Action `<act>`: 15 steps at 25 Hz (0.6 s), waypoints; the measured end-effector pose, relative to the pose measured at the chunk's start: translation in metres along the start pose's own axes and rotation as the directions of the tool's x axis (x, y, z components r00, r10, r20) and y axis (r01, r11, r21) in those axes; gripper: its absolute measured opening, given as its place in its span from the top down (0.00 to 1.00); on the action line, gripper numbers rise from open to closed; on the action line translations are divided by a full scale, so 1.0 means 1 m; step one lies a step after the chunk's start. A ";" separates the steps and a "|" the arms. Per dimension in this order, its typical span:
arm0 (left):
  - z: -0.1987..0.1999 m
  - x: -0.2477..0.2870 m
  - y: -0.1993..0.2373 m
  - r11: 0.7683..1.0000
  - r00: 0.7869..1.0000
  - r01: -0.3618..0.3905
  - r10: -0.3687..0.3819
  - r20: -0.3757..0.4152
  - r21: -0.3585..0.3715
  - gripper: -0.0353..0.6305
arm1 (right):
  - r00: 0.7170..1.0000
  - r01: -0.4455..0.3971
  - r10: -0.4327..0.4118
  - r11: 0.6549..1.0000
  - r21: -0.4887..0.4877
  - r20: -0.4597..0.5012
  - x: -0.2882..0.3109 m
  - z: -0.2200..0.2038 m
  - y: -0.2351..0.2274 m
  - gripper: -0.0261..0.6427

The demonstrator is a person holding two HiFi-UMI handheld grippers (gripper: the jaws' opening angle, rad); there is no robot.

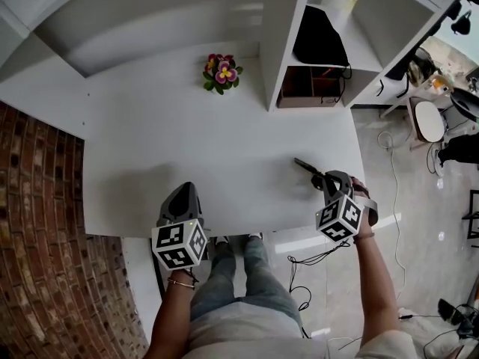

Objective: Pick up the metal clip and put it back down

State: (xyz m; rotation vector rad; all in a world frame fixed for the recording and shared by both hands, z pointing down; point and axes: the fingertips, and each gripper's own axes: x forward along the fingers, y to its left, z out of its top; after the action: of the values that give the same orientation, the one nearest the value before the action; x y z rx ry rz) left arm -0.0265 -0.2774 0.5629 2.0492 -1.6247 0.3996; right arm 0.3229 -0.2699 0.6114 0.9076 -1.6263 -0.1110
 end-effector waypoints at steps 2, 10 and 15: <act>0.006 -0.003 0.000 1.000 1.000 -0.005 0.005 0.013 0.008 0.93 | 1.000 -0.013 0.013 1.000 0.026 0.004 -0.001 0.001 -0.002 0.95; 0.034 -0.011 0.007 1.000 0.997 -0.018 0.017 0.069 0.011 0.93 | 0.996 -0.036 0.016 0.976 0.216 0.093 -0.024 0.024 -0.017 0.95; 0.056 -0.018 0.006 1.000 0.993 -0.004 0.003 0.116 0.013 0.93 | 0.981 -0.045 -0.029 0.928 0.370 0.192 -0.053 0.057 -0.028 0.95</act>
State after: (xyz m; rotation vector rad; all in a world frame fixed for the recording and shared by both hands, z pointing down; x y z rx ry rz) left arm -0.0403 -0.2942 0.5082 2.1147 -1.6974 0.2988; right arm 0.2864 -0.2802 0.5378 1.2101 -1.8704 0.1257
